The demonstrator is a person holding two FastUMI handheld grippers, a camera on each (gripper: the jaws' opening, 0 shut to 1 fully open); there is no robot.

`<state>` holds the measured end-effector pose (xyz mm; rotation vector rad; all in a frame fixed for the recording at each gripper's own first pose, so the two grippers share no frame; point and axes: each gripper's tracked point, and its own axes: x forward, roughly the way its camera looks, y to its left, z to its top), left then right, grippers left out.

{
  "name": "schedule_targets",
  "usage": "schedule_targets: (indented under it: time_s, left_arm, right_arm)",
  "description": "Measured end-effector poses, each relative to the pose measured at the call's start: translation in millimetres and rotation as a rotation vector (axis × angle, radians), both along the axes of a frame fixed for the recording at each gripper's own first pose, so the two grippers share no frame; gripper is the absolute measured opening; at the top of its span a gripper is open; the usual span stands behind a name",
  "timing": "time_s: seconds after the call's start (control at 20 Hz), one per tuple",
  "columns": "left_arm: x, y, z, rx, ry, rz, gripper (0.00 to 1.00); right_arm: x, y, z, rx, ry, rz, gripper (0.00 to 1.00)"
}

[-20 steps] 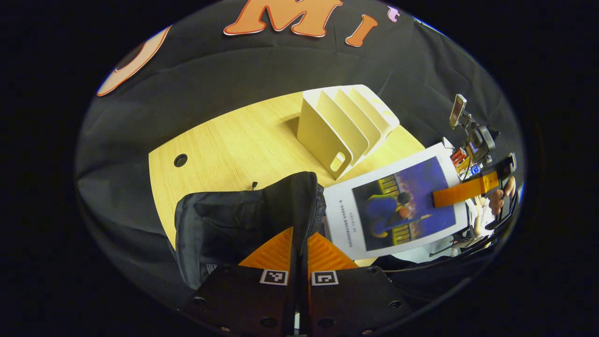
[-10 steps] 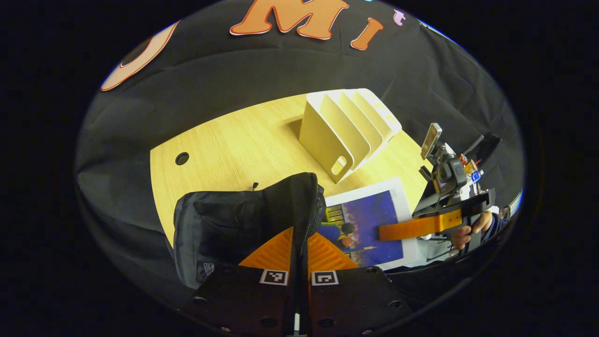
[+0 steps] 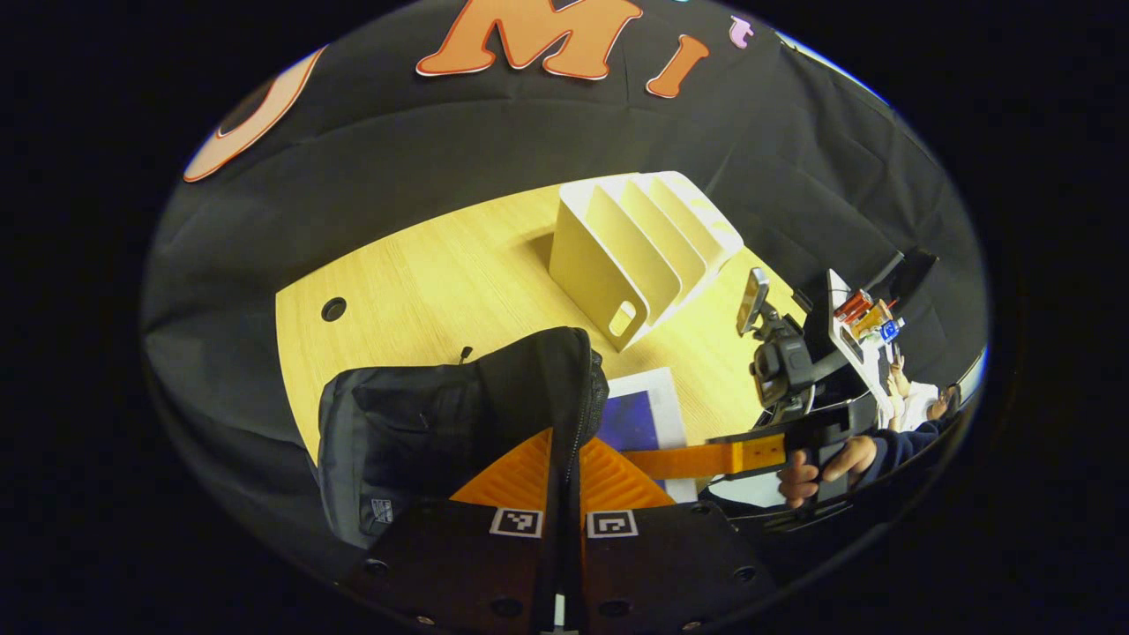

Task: Open the schoolbag, grab two books from the bookshelf and put them into the schoolbag.

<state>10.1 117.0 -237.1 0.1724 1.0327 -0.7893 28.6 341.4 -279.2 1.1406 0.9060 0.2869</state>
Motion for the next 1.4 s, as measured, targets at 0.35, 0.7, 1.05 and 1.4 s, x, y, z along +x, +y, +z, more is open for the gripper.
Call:
schedule_targets:
  time_s: [0.35,0.7,1.05,1.4]
  left_arm:
    - [-5.2,-10.2,5.0,-0.032,0.008,0.000,0.05]
    - [-0.4,-6.5,0.0,-0.044,0.010,0.041,0.04]
    - [-13.7,-6.5,-22.5,0.001,0.010,0.086,0.10]
    - [-33.4,-34.3,-33.9,0.012,0.023,0.150,0.41]
  right_arm:
    - [21.9,34.1,-24.9,0.043,-0.021,0.000,0.33]
    - [23.0,55.8,-40.4,-0.068,0.084,0.126,0.49]
    - [-2.4,5.1,-17.4,-0.333,0.022,0.294,0.78]
    - [13.4,-111.4,27.8,-0.519,-0.083,0.186,0.98]
